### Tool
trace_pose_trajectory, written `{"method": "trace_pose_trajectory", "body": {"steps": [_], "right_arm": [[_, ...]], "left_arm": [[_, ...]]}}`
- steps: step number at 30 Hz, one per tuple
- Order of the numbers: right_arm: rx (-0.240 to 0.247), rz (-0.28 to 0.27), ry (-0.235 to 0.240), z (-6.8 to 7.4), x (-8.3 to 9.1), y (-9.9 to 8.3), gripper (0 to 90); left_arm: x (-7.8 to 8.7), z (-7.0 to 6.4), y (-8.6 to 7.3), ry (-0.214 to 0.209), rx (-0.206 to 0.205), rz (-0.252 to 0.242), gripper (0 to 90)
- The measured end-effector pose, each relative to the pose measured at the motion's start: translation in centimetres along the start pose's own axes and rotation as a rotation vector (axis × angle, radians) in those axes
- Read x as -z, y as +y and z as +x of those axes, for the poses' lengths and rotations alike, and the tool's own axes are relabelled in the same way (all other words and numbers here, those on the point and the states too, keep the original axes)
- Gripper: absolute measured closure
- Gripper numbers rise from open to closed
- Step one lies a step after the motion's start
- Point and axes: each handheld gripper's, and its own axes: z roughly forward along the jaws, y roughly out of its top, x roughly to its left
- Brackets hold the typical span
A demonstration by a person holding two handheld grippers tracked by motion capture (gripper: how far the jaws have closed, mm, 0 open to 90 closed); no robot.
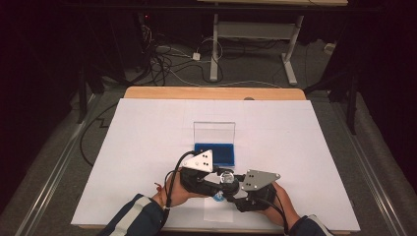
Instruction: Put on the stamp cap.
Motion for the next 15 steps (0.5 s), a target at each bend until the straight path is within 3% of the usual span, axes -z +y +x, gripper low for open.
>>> {"method": "trace_pose_trajectory", "body": {"steps": [15], "right_arm": [[-0.006, -0.006, -0.009, 0.1, -0.2, -0.04, 35.3]], "left_arm": [[-0.01, -0.08, 0.1, 0.0, -0.005, 0.006, 54.4]]}}
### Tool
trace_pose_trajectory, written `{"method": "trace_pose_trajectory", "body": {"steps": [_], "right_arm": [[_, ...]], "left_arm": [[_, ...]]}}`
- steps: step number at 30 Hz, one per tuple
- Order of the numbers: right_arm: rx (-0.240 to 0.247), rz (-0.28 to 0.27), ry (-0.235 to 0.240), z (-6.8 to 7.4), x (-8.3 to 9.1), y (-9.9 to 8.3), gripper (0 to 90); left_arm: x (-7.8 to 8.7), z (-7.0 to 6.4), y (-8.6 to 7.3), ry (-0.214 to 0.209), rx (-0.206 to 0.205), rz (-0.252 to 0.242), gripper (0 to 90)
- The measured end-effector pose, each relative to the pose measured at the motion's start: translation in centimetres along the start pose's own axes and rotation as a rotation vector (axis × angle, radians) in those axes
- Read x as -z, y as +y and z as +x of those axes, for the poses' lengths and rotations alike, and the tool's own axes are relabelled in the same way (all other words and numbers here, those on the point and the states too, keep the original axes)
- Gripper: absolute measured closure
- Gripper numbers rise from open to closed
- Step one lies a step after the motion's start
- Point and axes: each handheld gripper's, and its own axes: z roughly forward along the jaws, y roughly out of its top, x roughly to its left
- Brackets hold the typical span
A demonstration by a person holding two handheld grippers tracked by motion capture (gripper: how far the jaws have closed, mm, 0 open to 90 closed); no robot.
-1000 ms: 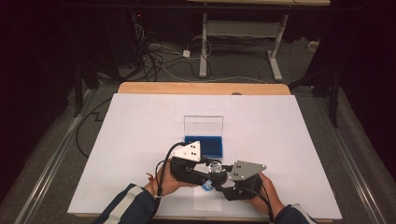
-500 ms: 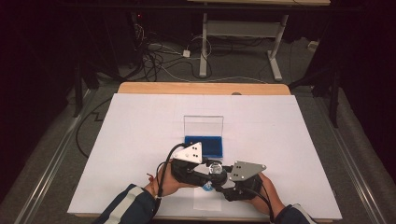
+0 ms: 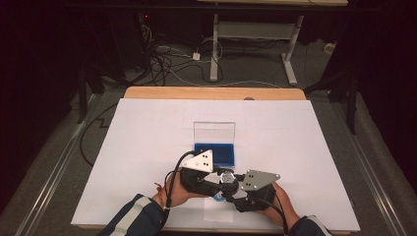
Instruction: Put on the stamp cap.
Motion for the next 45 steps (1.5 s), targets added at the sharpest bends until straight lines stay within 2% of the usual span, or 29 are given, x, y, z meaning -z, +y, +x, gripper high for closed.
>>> {"method": "trace_pose_trajectory", "body": {"steps": [7, 13, 19, 25, 37, 45], "right_arm": [[-0.006, 0.005, -0.021, -0.1, -0.1, 0.0, 27.5], [0.002, 0.008, -0.021, 0.0, -0.3, 0.0, 25.5], [0.01, 0.023, 0.001, 0.1, -0.4, -0.1, 25.2], [0.035, 0.014, -0.013, 0.2, 0.0, -0.1, 23.0], [0.043, -0.005, -0.059, -0.3, 1.0, -0.5, 22.0], [0.036, -0.029, -0.112, -0.9, 2.2, -0.7, 20.5]], "left_arm": [[0.1, 0.0, 0.1, 0.0, -0.002, -0.003, 54.4], [0.3, 0.0, 0.1, 0.003, -0.001, -0.006, 54.4], [0.5, 0.0, 0.2, 0.008, -0.005, -0.007, 54.4], [1.1, 0.0, 0.4, 0.026, -0.014, -0.009, 54.4], [2.1, 0.0, 0.5, 0.051, -0.021, -0.019, 54.4], [2.5, 0.1, 0.5, 0.061, -0.022, -0.026, 54.4]]}}
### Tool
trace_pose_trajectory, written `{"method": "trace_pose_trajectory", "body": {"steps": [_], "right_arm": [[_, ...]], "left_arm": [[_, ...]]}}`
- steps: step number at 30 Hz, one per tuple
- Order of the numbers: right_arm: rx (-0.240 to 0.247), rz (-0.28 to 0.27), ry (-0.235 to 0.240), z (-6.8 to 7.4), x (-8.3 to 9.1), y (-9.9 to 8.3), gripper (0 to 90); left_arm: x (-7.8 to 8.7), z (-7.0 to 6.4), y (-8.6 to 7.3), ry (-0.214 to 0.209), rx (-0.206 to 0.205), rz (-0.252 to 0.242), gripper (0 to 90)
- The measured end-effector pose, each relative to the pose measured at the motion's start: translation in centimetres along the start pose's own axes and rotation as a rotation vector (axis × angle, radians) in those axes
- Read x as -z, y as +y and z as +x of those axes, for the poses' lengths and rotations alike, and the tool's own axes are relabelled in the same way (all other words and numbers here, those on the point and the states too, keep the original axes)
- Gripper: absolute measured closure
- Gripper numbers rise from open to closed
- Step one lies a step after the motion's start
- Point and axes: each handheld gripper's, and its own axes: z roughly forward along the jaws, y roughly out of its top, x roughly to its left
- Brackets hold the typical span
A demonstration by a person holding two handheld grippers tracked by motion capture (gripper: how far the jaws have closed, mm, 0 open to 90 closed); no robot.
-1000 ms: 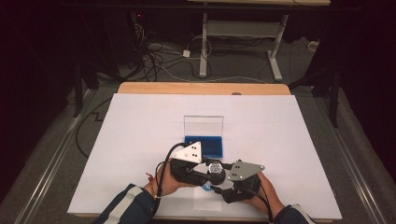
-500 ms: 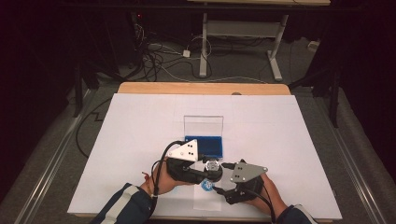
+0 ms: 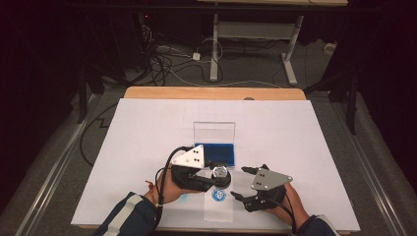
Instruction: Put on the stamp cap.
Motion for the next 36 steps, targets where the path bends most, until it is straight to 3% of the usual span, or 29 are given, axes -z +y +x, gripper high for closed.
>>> {"method": "trace_pose_trajectory", "body": {"steps": [22, 36], "right_arm": [[-0.025, -0.031, -0.091, -1.2, 2.5, -0.9, 16.0], [-0.058, -0.047, -0.162, -2.1, 5.1, -2.8, 16.1]], "left_arm": [[1.3, 0.2, -0.1, 0.034, -0.004, -0.013, 54.4], [2.2, 0.5, 0.0, 0.061, -0.004, -0.023, 54.4]]}}
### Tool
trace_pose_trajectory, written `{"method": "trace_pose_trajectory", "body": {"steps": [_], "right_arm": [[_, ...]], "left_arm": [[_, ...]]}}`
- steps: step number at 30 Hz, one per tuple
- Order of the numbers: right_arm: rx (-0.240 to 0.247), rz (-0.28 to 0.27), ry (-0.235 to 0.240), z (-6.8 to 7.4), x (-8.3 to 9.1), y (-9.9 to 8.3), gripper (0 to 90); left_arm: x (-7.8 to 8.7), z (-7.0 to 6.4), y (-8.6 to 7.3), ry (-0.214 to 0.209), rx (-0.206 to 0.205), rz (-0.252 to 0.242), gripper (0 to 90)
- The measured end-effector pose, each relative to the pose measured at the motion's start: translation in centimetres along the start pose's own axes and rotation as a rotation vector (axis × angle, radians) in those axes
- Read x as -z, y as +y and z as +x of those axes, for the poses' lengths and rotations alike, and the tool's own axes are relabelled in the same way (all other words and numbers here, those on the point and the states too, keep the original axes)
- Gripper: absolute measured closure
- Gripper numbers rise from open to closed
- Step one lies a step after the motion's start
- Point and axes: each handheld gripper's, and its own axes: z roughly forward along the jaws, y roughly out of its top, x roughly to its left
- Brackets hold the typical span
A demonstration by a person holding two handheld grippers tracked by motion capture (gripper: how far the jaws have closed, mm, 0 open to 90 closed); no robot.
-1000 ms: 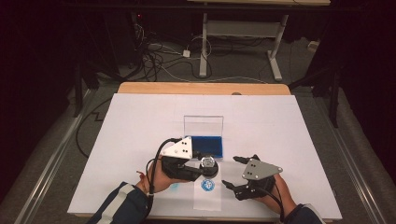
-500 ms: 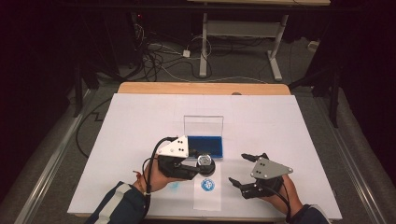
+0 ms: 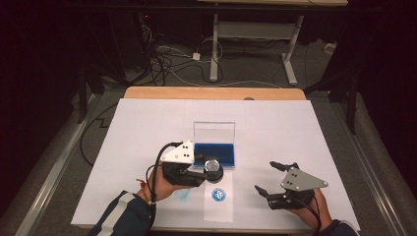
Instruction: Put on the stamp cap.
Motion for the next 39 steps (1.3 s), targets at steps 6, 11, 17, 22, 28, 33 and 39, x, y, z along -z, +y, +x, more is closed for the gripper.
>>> {"method": "trace_pose_trajectory", "body": {"steps": [6, 11, 17, 22, 28, 33, 39], "right_arm": [[-0.016, 0.003, -0.027, -0.5, 0.9, -0.8, 16.1], [-0.033, 0.009, -0.042, -0.8, 1.3, -1.5, 16.0], [-0.043, 0.013, -0.053, -1.0, 1.5, -1.9, 16.1], [-0.039, 0.017, -0.05, -0.9, 1.6, -2.1, 16.1], [-0.038, 0.017, -0.056, -0.9, 1.8, -2.3, 16.1], [-0.035, 0.015, -0.058, -1.0, 1.9, -2.3, 16.1], [-0.033, 0.018, -0.052, -0.8, 1.9, -2.3, 16.1]], "left_arm": [[0.3, 0.2, 0.0, 0.005, 0.004, -0.007, 54.4], [0.6, 0.6, -0.1, 0.011, 0.007, -0.017, 54.4], [1.3, 0.9, -0.2, 0.026, 0.011, -0.027, 54.4], [2.0, 1.1, -0.1, 0.044, 0.013, -0.039, 54.4], [2.5, 1.4, -0.1, 0.059, 0.017, -0.048, 54.4], [2.8, 1.5, -0.2, 0.076, 0.016, -0.043, 54.4], [3.2, 1.7, -0.3, 0.086, 0.016, -0.046, 54.4]]}}
